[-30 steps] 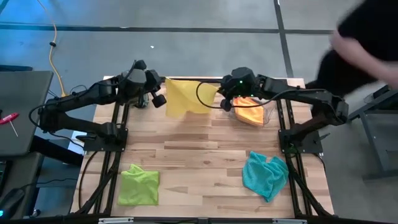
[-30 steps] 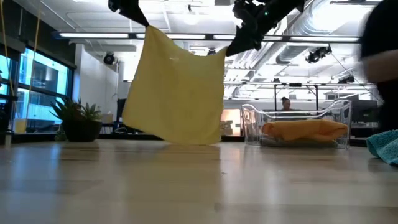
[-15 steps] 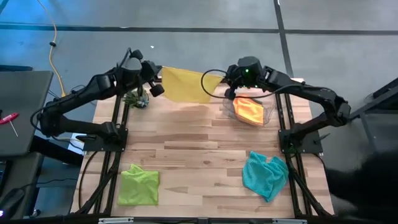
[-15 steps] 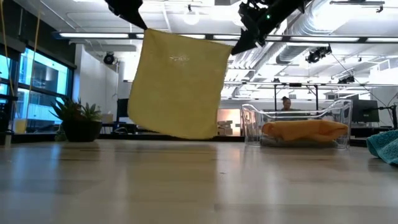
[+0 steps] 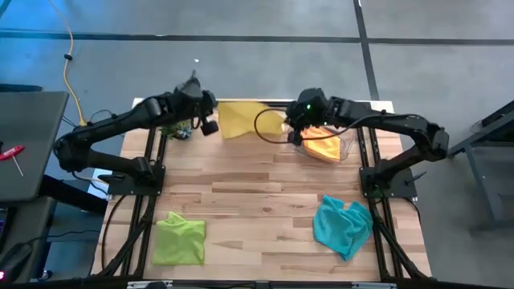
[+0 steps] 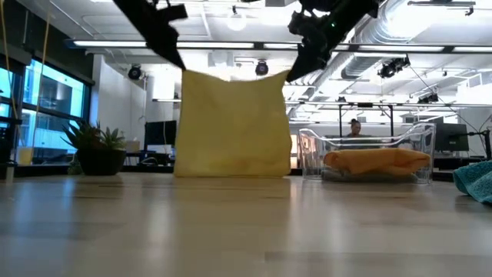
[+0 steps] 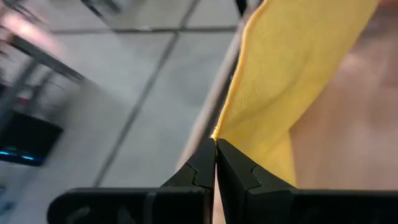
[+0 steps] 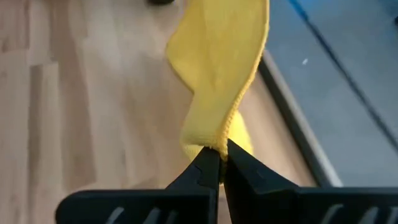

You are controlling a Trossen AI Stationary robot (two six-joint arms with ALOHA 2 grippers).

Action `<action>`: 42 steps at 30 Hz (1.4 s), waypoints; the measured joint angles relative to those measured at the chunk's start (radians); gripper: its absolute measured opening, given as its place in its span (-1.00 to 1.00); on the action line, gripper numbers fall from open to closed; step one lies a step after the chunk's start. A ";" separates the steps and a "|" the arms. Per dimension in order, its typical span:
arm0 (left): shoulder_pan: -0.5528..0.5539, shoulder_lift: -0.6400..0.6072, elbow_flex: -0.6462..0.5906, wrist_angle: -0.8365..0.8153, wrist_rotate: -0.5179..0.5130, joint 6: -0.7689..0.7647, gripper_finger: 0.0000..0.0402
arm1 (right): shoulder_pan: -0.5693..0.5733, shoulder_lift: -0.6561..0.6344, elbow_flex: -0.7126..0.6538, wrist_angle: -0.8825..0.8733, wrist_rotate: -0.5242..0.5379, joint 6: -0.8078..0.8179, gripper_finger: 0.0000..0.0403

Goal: Fold microfiber towels
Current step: Fold the yellow microfiber towel

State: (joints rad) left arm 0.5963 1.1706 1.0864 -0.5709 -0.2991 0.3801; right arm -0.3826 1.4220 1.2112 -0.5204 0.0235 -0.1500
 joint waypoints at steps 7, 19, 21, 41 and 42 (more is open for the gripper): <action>-0.115 -0.010 -0.154 0.016 0.022 -0.154 -1.00 | 0.087 0.000 -0.074 0.005 0.002 0.100 -1.00; -0.400 -0.009 -0.325 0.079 0.090 -0.406 -1.00 | 0.245 -0.001 -0.317 0.143 -0.036 0.318 -1.00; -0.439 -0.009 -0.345 0.086 0.090 -0.460 -1.00 | 0.268 -0.001 -0.356 0.189 -0.060 0.354 -1.00; -0.643 0.048 -0.537 0.233 0.163 -0.828 -1.00 | 0.420 0.034 -0.509 0.380 -0.164 0.588 -1.00; -0.653 0.055 -0.543 0.233 0.175 -0.838 -1.00 | 0.431 0.044 -0.509 0.387 -0.172 0.598 -1.00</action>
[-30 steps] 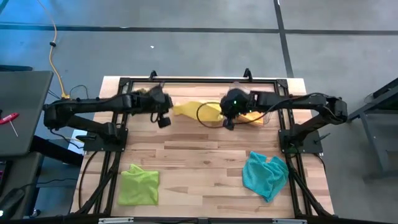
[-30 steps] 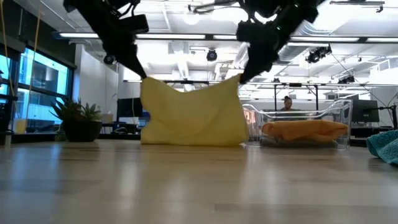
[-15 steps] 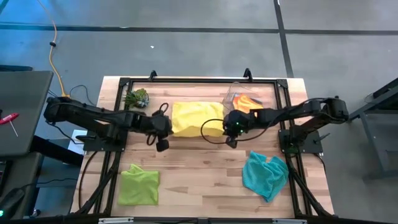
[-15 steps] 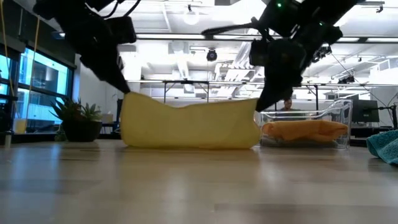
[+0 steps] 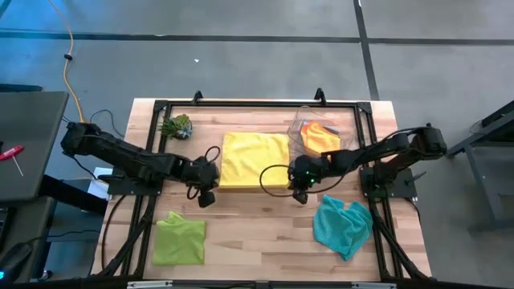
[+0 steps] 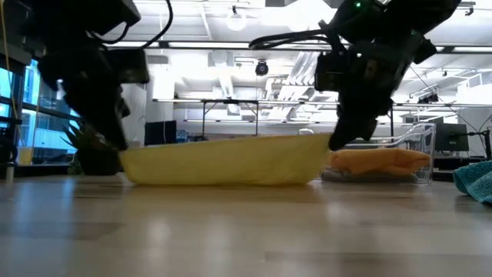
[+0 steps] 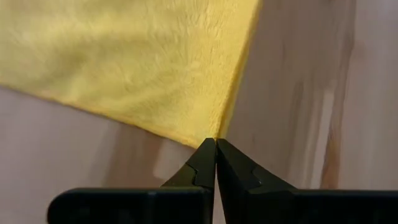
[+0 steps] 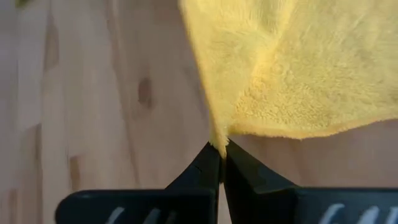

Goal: Fold microfiber towels
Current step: Fold the yellow microfiber towel

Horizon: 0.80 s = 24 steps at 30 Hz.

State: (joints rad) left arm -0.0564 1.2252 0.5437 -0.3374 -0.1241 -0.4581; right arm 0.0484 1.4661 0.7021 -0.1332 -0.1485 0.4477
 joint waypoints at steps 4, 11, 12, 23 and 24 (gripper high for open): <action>-0.037 0.033 -0.007 -0.001 0.024 -0.059 -1.00 | 0.040 0.043 0.003 0.030 -0.027 0.027 -1.00; -0.116 0.029 -0.006 0.015 0.174 -0.135 -1.00 | 0.100 0.045 0.055 0.038 -0.114 0.050 -1.00; -0.128 0.024 -0.005 0.016 0.189 -0.146 -1.00 | 0.106 0.044 0.065 0.037 -0.128 0.050 -1.00; -0.128 -0.039 0.002 -0.022 0.273 -0.165 -1.00 | 0.149 0.044 0.152 -0.089 -0.248 0.068 -1.00; -0.111 -0.047 0.009 -0.029 0.273 -0.150 -1.00 | 0.147 0.044 0.158 -0.110 -0.250 0.064 -1.00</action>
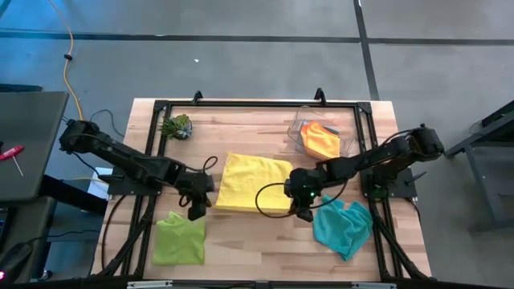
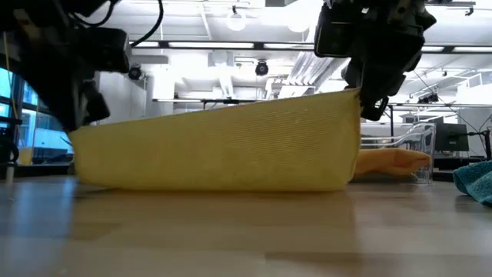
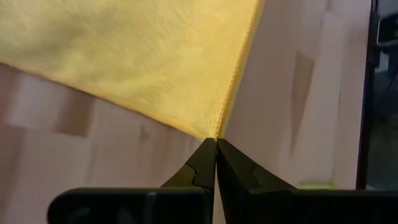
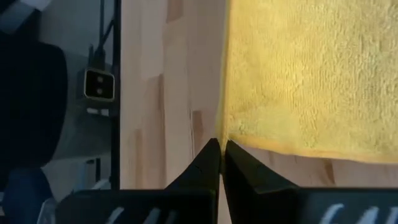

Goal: Fold microfiber towels
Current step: Fold the yellow microfiber towel

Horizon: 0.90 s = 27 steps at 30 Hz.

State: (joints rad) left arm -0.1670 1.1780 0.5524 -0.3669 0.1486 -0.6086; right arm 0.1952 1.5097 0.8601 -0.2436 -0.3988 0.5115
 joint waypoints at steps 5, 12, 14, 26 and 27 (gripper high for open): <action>0.126 -0.036 0.046 -0.048 0.000 0.145 -1.00 | -0.041 0.000 0.032 -0.066 -0.001 -0.064 -1.00; 0.342 -0.034 0.060 -0.044 -0.034 0.333 -1.00 | -0.153 -0.011 0.037 -0.151 0.083 -0.087 -1.00; 0.400 -0.032 0.060 -0.044 -0.077 0.366 -1.00 | -0.186 -0.028 0.037 -0.198 0.120 -0.102 -1.00; 0.621 0.000 0.062 -0.002 -0.130 0.519 -1.00 | -0.336 -0.056 0.038 -0.284 0.224 -0.176 -1.00; 0.626 0.007 0.062 0.003 -0.129 0.523 -1.00 | -0.343 -0.056 0.038 -0.286 0.227 -0.177 -1.00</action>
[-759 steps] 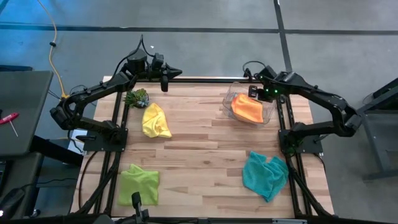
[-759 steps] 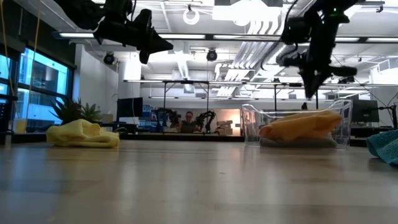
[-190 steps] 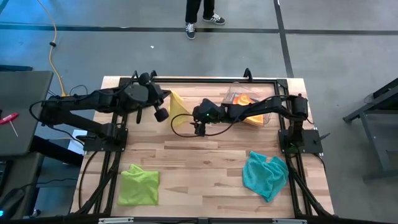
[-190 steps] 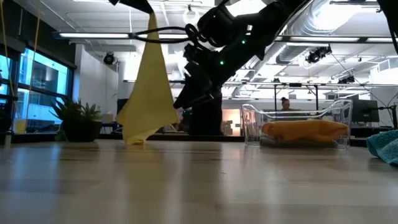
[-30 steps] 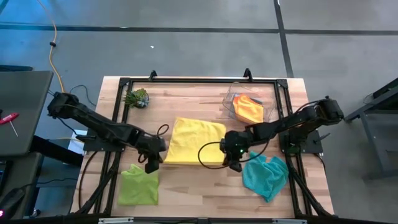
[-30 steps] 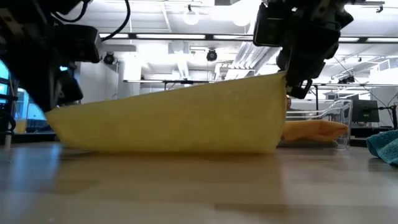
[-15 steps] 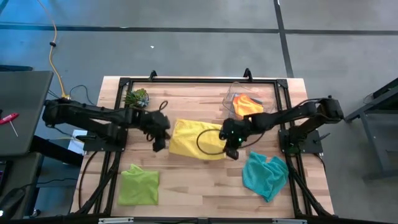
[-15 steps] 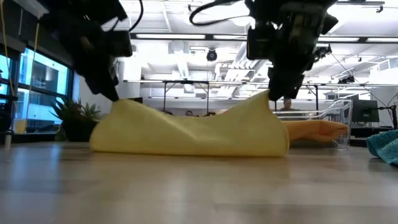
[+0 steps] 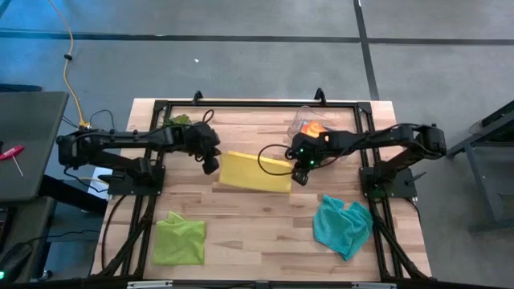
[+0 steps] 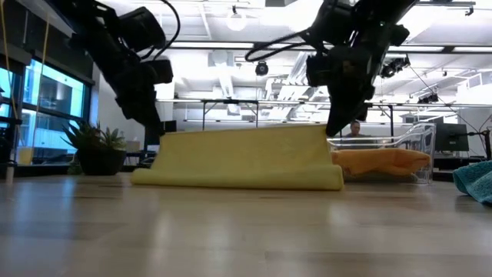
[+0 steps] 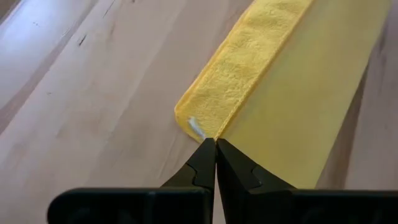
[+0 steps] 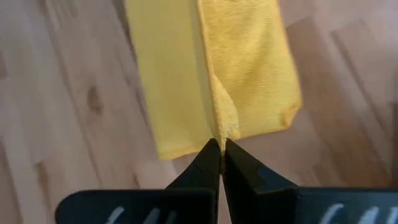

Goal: Fold microfiber towels
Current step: Fold the yellow microfiber towel

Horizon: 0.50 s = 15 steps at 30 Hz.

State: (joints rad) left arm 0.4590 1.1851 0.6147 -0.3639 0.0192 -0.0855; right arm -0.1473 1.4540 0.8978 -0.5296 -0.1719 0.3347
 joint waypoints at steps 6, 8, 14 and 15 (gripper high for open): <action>-0.008 0.036 0.000 0.018 0.003 0.011 -1.00 | -0.010 0.005 0.000 -0.011 -0.010 -0.003 -1.00; -0.016 0.041 0.000 0.020 -0.003 0.011 -1.00 | -0.010 0.005 0.000 -0.013 -0.011 0.001 -1.00; -0.017 0.044 -0.001 0.027 -0.035 0.011 -0.98 | -0.010 0.005 0.000 -0.003 0.012 0.001 -1.00; -0.017 0.044 -0.001 0.027 -0.051 0.010 -0.97 | -0.010 0.005 0.000 0.003 0.012 -0.001 -1.00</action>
State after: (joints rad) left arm 0.4416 1.2293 0.6140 -0.3374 -0.0317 -0.0755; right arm -0.1570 1.4586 0.8974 -0.5266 -0.1598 0.3339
